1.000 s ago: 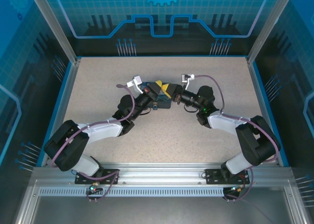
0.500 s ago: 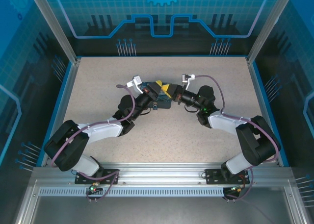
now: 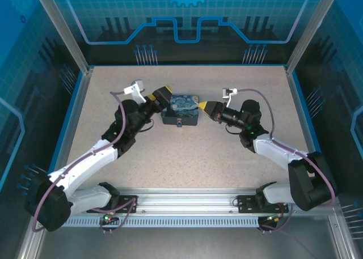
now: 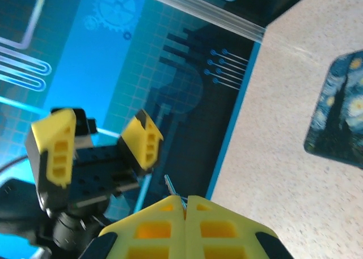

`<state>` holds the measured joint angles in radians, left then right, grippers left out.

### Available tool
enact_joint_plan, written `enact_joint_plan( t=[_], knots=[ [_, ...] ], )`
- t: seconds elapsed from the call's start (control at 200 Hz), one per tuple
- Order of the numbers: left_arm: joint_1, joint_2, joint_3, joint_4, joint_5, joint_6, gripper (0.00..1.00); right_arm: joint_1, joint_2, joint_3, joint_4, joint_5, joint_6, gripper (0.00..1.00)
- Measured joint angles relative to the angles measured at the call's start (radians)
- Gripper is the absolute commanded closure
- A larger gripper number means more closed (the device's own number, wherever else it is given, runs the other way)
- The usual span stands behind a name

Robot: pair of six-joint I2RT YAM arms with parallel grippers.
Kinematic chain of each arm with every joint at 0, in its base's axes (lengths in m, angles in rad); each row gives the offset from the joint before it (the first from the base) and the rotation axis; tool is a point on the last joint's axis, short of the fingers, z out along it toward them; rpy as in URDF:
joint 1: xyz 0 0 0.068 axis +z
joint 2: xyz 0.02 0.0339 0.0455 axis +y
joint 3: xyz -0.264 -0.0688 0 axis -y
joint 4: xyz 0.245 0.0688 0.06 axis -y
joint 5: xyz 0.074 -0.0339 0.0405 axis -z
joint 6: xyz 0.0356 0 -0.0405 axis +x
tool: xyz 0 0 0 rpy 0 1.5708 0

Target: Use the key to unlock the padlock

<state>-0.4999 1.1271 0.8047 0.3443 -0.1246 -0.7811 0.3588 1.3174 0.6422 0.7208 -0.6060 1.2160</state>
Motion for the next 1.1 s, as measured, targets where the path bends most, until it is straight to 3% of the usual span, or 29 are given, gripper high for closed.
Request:
enact_joint_plan(
  t=[0.17, 0.42, 0.735, 1.1],
  knots=[
    [0.089, 0.107, 0.157, -0.320, 0.078, 0.132, 0.13, -0.001, 0.002, 0.042, -0.208, -0.004, -0.142, 1.00],
    [0.102, 0.419, 0.354, -0.576, 0.159, 0.316, 0.04, 0.002, 0.195, 0.101, -0.242, -0.032, -0.211, 1.00],
    [0.141, 0.579, 0.394, -0.631, 0.166, 0.390, 0.02, 0.036, 0.439, 0.127, -0.166, -0.071, -0.207, 1.00],
    [0.146, 0.521, 0.316, -0.552, 0.169, 0.361, 0.01, 0.026, 0.565, 0.272, -0.137, -0.084, -0.212, 1.00]
  ],
)
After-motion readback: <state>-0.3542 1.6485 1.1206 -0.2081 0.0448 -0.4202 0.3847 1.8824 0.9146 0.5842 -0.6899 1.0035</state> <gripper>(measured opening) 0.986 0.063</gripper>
